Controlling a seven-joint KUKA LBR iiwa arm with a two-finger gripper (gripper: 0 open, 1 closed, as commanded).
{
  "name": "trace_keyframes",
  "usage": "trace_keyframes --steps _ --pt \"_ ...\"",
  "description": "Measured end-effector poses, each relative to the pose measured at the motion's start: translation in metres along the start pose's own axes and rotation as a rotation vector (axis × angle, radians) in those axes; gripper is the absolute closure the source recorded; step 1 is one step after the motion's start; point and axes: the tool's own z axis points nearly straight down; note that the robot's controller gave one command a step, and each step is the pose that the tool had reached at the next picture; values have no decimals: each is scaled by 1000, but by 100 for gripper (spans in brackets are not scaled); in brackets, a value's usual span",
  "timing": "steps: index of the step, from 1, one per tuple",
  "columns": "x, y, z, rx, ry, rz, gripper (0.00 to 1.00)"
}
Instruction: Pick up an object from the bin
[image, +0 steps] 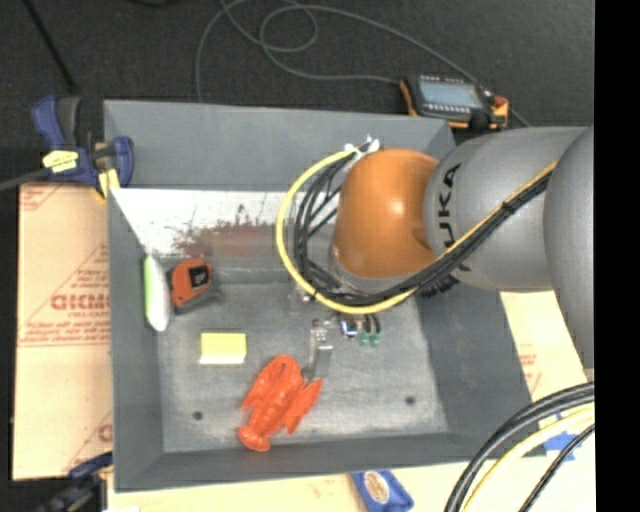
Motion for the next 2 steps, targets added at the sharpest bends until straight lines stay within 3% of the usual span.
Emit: trace_keyframes --steps 1,2 --pt "-2 0 -5 -1 -8 1 0" --pt "-1 19 36 1 -13 -74 0"
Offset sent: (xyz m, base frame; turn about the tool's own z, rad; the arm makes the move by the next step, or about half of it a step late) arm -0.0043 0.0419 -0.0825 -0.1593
